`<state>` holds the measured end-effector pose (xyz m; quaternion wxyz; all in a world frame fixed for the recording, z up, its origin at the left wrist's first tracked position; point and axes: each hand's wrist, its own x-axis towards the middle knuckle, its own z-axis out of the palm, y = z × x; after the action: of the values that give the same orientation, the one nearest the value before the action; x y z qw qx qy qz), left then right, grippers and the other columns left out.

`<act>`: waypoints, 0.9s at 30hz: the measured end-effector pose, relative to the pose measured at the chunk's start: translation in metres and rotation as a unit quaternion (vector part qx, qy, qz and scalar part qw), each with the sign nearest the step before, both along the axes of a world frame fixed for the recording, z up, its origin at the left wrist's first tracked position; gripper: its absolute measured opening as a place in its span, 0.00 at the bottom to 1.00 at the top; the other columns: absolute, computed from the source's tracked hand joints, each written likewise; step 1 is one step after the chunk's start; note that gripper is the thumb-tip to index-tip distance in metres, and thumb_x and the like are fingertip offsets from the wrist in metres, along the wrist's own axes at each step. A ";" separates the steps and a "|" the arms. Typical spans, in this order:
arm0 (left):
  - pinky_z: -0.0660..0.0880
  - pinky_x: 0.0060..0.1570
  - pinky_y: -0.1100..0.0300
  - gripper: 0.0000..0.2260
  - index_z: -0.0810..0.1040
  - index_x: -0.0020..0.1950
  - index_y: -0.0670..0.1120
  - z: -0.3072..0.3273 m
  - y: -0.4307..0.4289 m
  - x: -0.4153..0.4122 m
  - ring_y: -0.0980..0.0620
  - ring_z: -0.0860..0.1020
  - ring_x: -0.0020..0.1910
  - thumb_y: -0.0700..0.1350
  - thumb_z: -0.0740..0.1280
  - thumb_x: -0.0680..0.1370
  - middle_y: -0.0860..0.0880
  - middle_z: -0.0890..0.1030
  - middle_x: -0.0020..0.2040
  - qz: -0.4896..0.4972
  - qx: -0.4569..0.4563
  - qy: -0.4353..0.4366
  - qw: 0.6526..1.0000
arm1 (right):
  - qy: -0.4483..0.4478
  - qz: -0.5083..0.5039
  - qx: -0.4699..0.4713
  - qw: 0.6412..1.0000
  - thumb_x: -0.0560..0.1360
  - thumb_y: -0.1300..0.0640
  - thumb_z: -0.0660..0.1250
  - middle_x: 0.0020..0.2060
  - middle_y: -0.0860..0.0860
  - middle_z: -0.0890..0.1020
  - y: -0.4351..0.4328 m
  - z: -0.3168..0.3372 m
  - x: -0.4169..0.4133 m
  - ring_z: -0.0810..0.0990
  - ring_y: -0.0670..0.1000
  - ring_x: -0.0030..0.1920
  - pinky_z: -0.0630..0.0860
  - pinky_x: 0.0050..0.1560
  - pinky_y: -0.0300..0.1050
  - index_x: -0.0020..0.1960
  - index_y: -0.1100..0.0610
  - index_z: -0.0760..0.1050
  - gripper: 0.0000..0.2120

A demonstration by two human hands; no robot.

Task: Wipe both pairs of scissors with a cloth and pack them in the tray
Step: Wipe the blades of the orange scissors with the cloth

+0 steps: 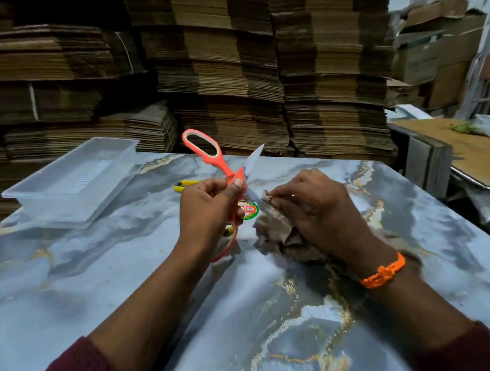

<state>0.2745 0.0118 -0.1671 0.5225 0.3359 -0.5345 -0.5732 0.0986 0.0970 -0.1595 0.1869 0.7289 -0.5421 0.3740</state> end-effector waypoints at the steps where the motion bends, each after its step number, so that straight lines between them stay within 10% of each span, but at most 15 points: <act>1: 0.68 0.20 0.66 0.09 0.81 0.40 0.39 0.000 0.002 0.000 0.55 0.75 0.21 0.41 0.73 0.79 0.49 0.78 0.25 0.000 -0.004 -0.002 1.000 | 0.010 0.005 0.006 1.000 0.78 0.53 0.72 0.41 0.51 0.81 -0.005 -0.004 0.008 0.78 0.54 0.44 0.75 0.41 0.49 0.52 0.55 0.86 0.07; 27: 0.76 0.28 0.60 0.08 0.85 0.47 0.36 -0.010 0.016 -0.012 0.53 0.77 0.24 0.41 0.73 0.79 0.44 0.82 0.32 -0.010 -0.002 0.024 1.000 | -0.139 -0.053 -0.037 0.988 0.74 0.57 0.78 0.40 0.49 0.83 -0.011 -0.012 0.021 0.81 0.47 0.44 0.76 0.46 0.38 0.46 0.56 0.86 0.04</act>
<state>0.2623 0.0278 -0.1770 0.5303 0.3156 -0.5262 -0.5851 0.1196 0.0859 -0.1718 0.1559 0.6324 -0.5870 0.4808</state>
